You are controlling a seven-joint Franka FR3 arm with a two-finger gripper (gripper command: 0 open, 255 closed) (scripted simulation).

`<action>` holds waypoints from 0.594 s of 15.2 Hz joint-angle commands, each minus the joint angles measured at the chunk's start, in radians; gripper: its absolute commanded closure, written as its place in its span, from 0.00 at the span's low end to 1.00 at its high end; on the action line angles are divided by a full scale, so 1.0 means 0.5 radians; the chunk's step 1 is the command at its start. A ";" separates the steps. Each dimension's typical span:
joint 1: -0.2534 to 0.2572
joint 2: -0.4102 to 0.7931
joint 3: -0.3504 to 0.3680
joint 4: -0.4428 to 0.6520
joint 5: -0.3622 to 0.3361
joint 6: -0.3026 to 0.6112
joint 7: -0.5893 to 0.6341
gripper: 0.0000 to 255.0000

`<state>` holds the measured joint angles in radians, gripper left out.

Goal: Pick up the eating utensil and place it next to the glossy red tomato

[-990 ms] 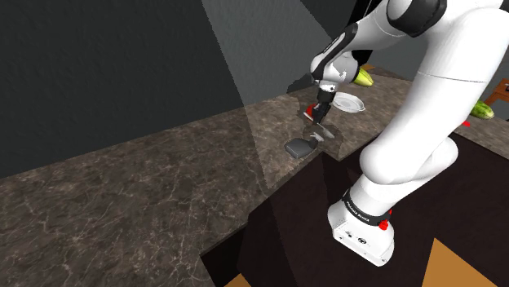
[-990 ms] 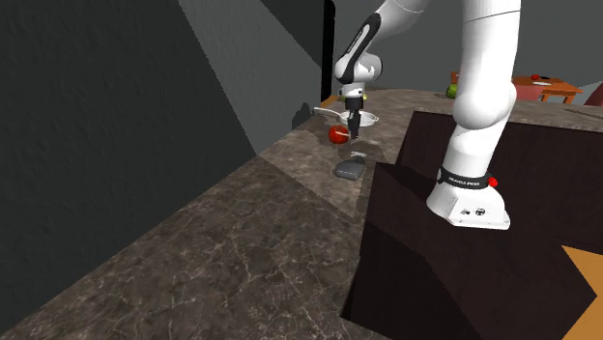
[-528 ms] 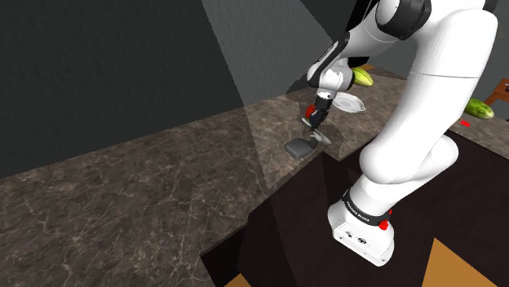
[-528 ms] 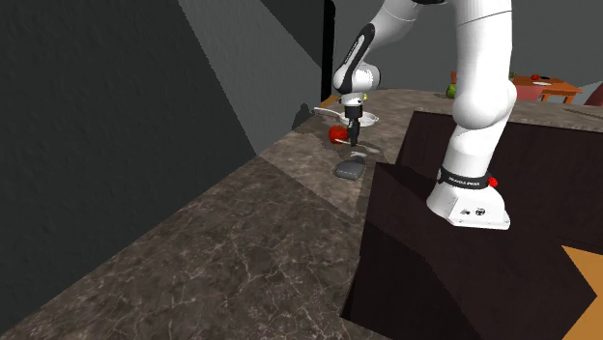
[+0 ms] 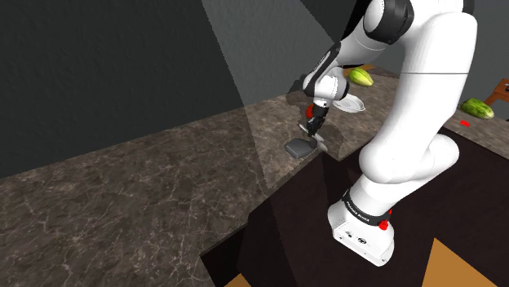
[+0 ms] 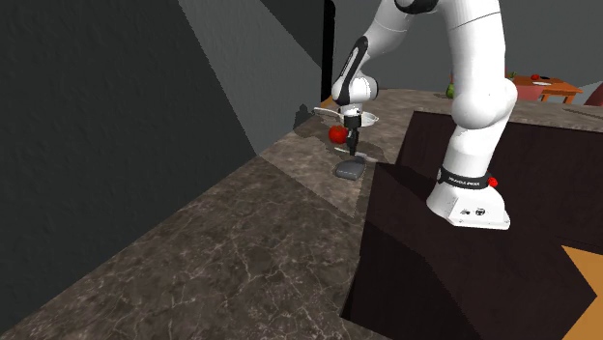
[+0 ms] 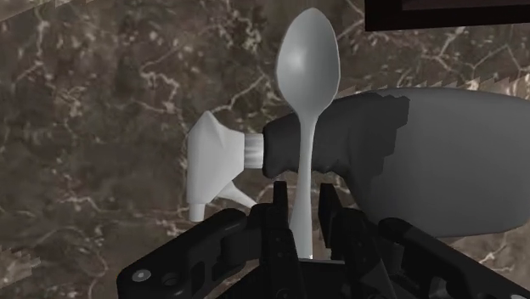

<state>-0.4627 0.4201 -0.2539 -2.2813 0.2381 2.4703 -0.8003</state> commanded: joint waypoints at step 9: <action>-0.021 0.093 0.029 0.023 0.042 0.068 -0.030 1.00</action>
<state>-0.4724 0.4636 -0.2383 -2.2666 0.2592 2.5053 -0.8155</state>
